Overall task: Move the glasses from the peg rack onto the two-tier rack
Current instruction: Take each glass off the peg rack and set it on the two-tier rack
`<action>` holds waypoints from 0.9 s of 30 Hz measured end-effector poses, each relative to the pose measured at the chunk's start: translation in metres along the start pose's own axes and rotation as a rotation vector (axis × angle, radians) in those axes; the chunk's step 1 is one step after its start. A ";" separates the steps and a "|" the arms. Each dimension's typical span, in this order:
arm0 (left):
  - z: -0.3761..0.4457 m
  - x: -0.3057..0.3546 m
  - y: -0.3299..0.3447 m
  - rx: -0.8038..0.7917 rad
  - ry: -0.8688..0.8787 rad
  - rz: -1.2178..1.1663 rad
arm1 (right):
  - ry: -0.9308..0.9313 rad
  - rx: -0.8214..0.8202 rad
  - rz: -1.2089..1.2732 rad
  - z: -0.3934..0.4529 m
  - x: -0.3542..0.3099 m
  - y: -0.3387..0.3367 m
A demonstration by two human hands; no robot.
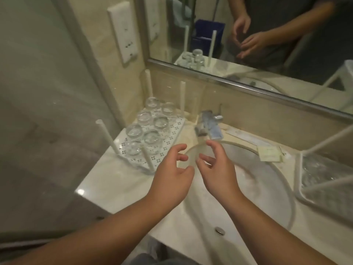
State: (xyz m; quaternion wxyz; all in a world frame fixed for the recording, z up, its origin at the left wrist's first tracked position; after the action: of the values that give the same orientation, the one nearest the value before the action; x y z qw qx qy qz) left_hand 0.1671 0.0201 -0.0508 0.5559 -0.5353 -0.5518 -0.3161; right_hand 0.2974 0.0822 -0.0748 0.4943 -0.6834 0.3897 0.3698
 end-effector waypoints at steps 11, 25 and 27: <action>-0.004 -0.042 -0.097 0.403 0.019 -0.070 | -0.076 -0.129 -0.183 0.028 -0.039 0.081; 0.070 -0.108 -0.107 0.381 -0.209 0.274 | -0.041 -0.203 -0.264 0.033 -0.032 0.122; 0.078 -0.107 -0.103 0.372 -0.236 0.335 | -0.011 -0.196 -0.253 0.033 -0.029 0.124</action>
State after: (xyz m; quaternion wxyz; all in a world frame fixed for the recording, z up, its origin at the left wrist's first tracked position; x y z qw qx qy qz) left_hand 0.0283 0.0447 -0.1415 0.6210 -0.5409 -0.5652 -0.0484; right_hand 0.1695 0.0927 -0.1048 0.4700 -0.7699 0.2600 0.3445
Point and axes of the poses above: each hand's wrist, its own z-axis towards the middle knuckle, its own y-axis out of the palm, x = y × z, the point moved 1 cm from there along z, towards the middle knuckle, and after that the axes turned 5 degrees about y, right-handed, at the moved point
